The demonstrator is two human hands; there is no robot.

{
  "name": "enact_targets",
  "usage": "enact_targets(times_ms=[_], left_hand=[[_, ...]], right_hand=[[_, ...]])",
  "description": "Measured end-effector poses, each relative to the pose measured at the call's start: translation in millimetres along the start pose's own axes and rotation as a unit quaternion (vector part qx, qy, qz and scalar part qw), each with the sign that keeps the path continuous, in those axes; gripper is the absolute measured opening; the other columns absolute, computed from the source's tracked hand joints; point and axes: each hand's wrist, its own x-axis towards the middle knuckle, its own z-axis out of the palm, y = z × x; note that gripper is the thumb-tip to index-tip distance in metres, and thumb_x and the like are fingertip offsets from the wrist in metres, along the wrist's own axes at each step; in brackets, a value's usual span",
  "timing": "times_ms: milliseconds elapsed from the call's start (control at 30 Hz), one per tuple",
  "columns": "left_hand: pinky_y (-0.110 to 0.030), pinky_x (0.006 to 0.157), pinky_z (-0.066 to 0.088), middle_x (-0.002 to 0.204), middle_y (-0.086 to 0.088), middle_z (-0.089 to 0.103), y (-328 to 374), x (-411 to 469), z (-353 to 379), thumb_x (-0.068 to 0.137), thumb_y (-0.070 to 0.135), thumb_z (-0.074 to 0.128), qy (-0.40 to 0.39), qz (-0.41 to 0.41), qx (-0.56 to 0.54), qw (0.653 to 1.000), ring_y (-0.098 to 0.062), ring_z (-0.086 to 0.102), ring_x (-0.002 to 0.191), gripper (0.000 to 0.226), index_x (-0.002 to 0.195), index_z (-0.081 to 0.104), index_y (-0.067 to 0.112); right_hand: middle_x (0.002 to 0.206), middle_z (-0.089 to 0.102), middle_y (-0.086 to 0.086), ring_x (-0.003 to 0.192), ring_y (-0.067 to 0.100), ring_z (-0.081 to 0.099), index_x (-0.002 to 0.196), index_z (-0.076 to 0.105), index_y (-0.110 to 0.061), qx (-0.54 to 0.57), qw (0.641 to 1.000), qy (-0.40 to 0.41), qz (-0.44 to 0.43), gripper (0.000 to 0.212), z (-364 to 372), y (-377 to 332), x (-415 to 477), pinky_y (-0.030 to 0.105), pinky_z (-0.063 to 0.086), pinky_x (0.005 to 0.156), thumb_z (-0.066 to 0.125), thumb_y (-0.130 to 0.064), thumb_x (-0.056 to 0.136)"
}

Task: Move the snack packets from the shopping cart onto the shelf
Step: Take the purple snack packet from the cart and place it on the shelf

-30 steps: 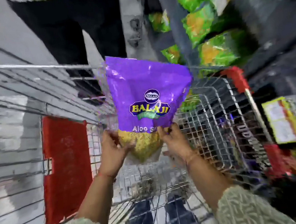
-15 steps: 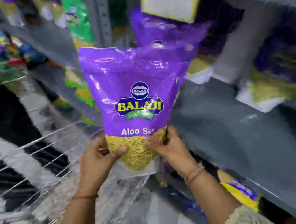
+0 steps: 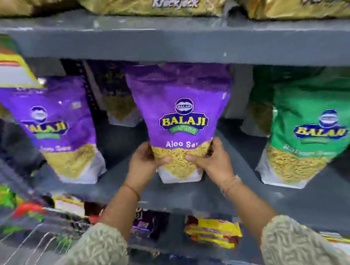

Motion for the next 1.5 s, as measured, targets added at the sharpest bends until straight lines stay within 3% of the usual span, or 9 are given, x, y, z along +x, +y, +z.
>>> enact_targets(times_ms=[200, 400, 567, 700, 867, 1033, 1167, 1300, 1500], left_hand=[[-0.014, 0.066, 0.054, 0.069, 0.013, 0.073, -14, 41, 7, 0.052, 0.008, 0.071, -0.044, -0.023, -0.003, 0.999, 0.004, 0.065, 0.066, 0.041, 0.089, 0.057, 0.020], [-0.005, 0.067, 0.050, 0.100, -0.009, 0.061, -12, 57, 12, 0.069, -0.005, 0.070, -0.075, -0.018, 0.018, 0.997, -0.016, 0.059, 0.088, 0.051, 0.115, 0.049, 0.000], [-0.022, 0.094, 0.039, 0.124, 0.000, 0.050, -22, 52, 3, 0.048, 0.012, 0.078, -0.098, -0.041, 0.052, 0.993, -0.012, 0.045, 0.116, 0.102, 0.137, 0.029, 0.013], [0.004, 0.071, 0.040, 0.120, 0.001, 0.049, -31, 50, 5, 0.058, -0.004, 0.079, -0.123, -0.055, 0.089, 0.987, -0.010, 0.045, 0.109, 0.092, 0.136, 0.031, 0.012], [-0.004, 0.074, 0.045, 0.120, -0.002, 0.055, -43, 49, 9, 0.058, 0.008, 0.080, -0.145, -0.089, 0.110, 0.979, -0.015, 0.051, 0.108, 0.085, 0.132, 0.038, 0.012], [-0.042, 0.105, 0.041, 0.133, -0.008, 0.056, -53, 47, 4, 0.061, 0.024, 0.076, -0.130, -0.106, 0.180, 0.969, -0.026, 0.051, 0.121, 0.078, 0.130, 0.041, 0.019], [-0.043, 0.108, 0.038, 0.133, -0.007, 0.055, -58, 33, 1, 0.059, 0.032, 0.076, -0.105, -0.099, 0.194, 0.970, -0.024, 0.050, 0.122, 0.073, 0.124, 0.046, 0.023], [-0.051, 0.117, 0.021, 0.139, -0.007, 0.051, -87, 18, -10, 0.050, 0.060, 0.064, -0.109, -0.084, 0.232, 0.963, -0.026, 0.042, 0.132, 0.081, 0.124, 0.043, 0.033], [-0.050, 0.117, 0.017, 0.138, -0.008, 0.053, -80, -4, -17, 0.058, 0.049, 0.061, -0.110, -0.045, 0.263, 0.957, -0.028, 0.034, 0.138, 0.079, 0.130, 0.041, 0.022]], right_hand=[[0.090, 0.065, -0.008, 0.085, 0.016, 0.061, 0.086, 0.048, -0.029, -0.006, 0.999, 0.039, -0.006, 0.052, -6, 18, 25, 0.044, 0.052, 0.084, 0.085, -0.013, 0.054], [0.093, 0.062, -0.013, 0.082, -0.002, 0.060, 0.091, 0.047, -0.028, 0.016, 0.998, 0.064, -0.017, 0.050, -5, 23, 31, 0.014, 0.051, 0.069, 0.081, -0.007, 0.060], [0.108, 0.053, -0.014, 0.100, 0.000, 0.054, 0.117, 0.034, -0.021, -0.001, 1.000, 0.026, 0.006, 0.084, -9, 43, 21, 0.010, 0.049, 0.077, 0.083, -0.004, 0.051], [0.111, 0.050, -0.013, 0.100, -0.003, 0.051, 0.120, 0.030, -0.021, -0.007, 0.999, 0.016, 0.035, 0.089, -10, 53, 16, 0.003, 0.046, 0.072, 0.082, 0.000, 0.051], [0.110, 0.053, -0.001, 0.098, 0.010, 0.054, 0.114, 0.033, -0.020, -0.003, 0.997, 0.018, 0.075, 0.074, -4, 53, 22, 0.020, 0.048, 0.079, 0.077, 0.004, 0.061], [0.110, 0.055, 0.005, 0.102, 0.021, 0.054, 0.107, 0.039, -0.017, -0.013, 0.995, 0.022, 0.096, 0.056, 1, 52, 20, 0.032, 0.046, 0.087, 0.074, -0.001, 0.067], [0.110, 0.056, 0.002, 0.098, 0.015, 0.054, 0.111, 0.041, -0.015, -0.031, 0.995, 0.012, 0.093, 0.056, 1, 54, 7, 0.019, 0.047, 0.078, 0.075, -0.005, 0.068], [0.112, 0.060, -0.001, 0.104, 0.017, 0.056, 0.119, 0.043, -0.017, -0.079, 0.992, 0.016, 0.101, 0.064, 1, 63, -15, 0.038, 0.047, 0.094, 0.079, -0.021, 0.065], [0.115, 0.062, 0.004, 0.106, 0.022, 0.057, 0.116, 0.045, -0.017, -0.131, 0.987, 0.041, 0.083, 0.062, 6, 65, -42, 0.042, 0.047, 0.095, 0.079, -0.027, 0.065]])
